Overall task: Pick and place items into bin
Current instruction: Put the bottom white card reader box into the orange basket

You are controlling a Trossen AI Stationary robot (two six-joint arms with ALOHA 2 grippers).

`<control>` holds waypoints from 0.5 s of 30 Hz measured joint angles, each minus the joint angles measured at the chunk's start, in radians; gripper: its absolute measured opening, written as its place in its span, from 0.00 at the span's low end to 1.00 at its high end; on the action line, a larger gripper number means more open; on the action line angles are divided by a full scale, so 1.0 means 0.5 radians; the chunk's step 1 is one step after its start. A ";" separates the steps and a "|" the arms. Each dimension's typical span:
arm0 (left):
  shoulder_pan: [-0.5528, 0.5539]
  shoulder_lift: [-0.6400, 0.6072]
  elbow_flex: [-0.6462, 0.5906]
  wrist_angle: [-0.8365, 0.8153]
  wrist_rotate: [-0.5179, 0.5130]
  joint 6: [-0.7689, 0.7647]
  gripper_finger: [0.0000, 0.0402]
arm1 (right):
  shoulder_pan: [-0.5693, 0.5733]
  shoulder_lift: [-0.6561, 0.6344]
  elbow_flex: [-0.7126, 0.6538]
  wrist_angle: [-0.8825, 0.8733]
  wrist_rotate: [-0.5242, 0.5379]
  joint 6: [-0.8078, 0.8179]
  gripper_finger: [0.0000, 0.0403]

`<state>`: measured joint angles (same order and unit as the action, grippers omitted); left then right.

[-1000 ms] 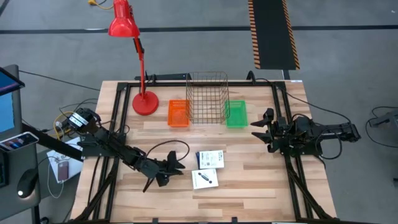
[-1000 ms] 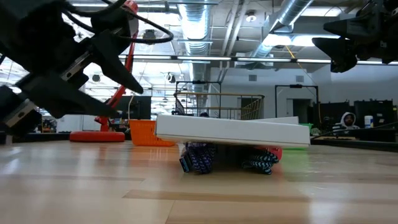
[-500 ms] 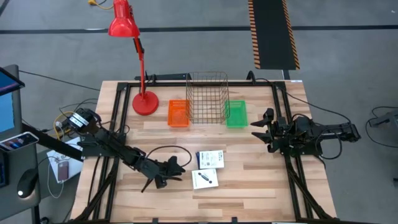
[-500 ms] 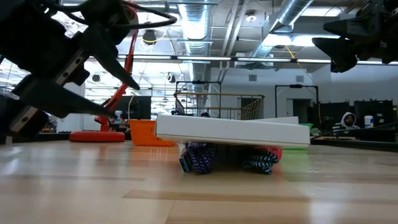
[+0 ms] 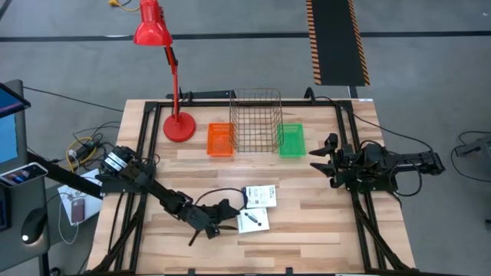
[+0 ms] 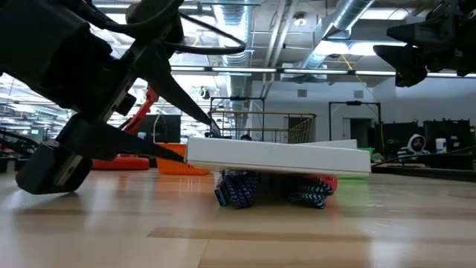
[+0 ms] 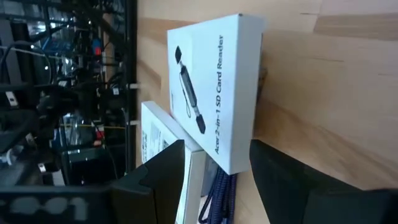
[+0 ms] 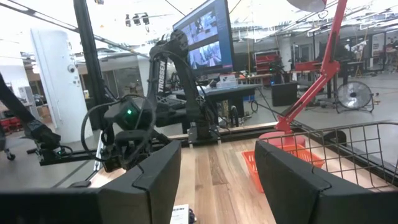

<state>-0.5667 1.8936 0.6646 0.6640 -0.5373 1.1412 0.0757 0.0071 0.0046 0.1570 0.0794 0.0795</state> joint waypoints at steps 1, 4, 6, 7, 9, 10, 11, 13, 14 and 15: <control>0.001 0.001 0.003 -0.007 0.023 0.013 0.43 | 0.000 0.000 0.000 0.000 0.000 0.000 0.49; -0.001 0.001 0.003 -0.016 0.056 0.026 0.43 | 0.000 0.000 0.000 0.000 0.000 0.000 0.49; -0.005 0.001 0.003 -0.034 0.077 0.031 0.43 | 0.000 0.000 0.000 0.000 0.000 0.000 0.49; -0.005 0.001 0.003 -0.045 0.096 0.031 0.43 | 0.000 0.000 0.000 0.000 0.000 0.000 0.49; -0.005 0.001 0.003 -0.051 0.120 0.030 0.43 | 0.000 0.000 0.000 0.000 0.000 0.000 0.49; -0.004 0.001 0.003 -0.052 0.132 0.030 0.43 | 0.000 0.000 0.000 0.000 0.000 0.000 0.49; -0.004 0.001 0.003 -0.051 0.143 0.029 0.43 | 0.000 0.000 0.000 0.000 0.000 0.000 0.49; -0.005 0.001 0.002 -0.049 0.154 0.027 0.43 | 0.000 0.000 0.000 0.000 0.000 0.000 0.49; -0.005 0.001 0.002 -0.043 0.157 0.021 0.43 | 0.000 0.000 0.000 0.000 0.000 0.000 0.49; -0.005 0.001 0.001 -0.036 0.163 0.012 0.43 | 0.001 0.000 0.000 0.000 0.000 0.000 0.49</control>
<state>-0.5690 1.8942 0.6651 0.6459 -0.4558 1.1471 0.0761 0.0071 0.0048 0.1570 0.0792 0.0795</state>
